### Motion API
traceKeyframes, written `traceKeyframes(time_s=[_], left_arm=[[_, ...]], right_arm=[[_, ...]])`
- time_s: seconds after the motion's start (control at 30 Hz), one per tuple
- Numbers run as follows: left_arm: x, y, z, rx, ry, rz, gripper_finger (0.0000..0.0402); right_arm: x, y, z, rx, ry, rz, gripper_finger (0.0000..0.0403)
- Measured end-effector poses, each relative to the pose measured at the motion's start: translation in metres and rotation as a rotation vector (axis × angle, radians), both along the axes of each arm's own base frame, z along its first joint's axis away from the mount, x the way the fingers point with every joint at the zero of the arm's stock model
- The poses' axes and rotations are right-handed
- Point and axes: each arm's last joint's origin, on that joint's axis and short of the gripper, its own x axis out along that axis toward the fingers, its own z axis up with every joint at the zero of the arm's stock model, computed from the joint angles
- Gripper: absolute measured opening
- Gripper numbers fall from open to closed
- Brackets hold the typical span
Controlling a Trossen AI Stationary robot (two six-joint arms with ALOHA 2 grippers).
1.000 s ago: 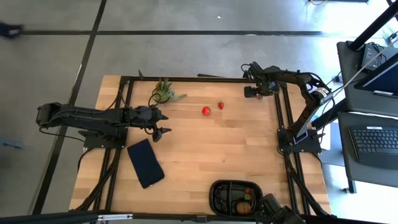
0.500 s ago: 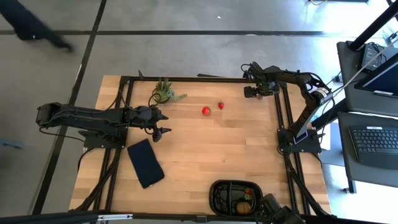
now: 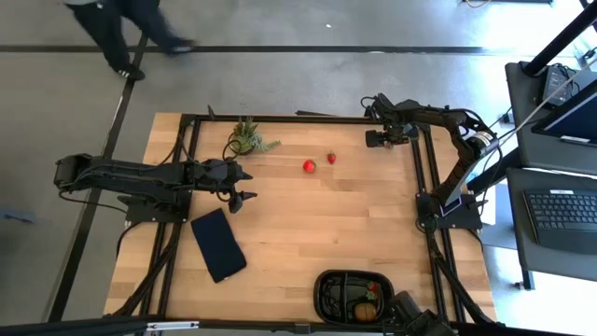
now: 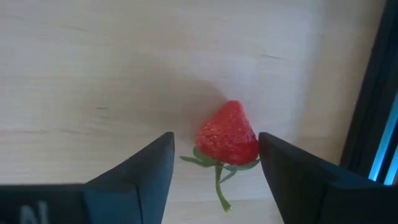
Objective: Pick and placing Produce into tupperware
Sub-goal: Put the small red strawberry into the black container
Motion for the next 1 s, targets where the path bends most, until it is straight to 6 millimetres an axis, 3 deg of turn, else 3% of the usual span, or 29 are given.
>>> traceKeyframes(time_s=[0.47, 1.0], left_arm=[[-0.0003, 0.0000, -0.0005, 0.000, 0.005, 0.000, 0.0303], [-0.0004, 0.0000, -0.0006, -0.001, 0.006, 0.000, 0.0303]], right_arm=[[0.0002, -0.0002, 0.0000, -0.002, -0.002, 0.000, 0.0160], [0.0001, -0.0001, -0.0002, -0.002, -0.002, 0.001, 0.0164]])
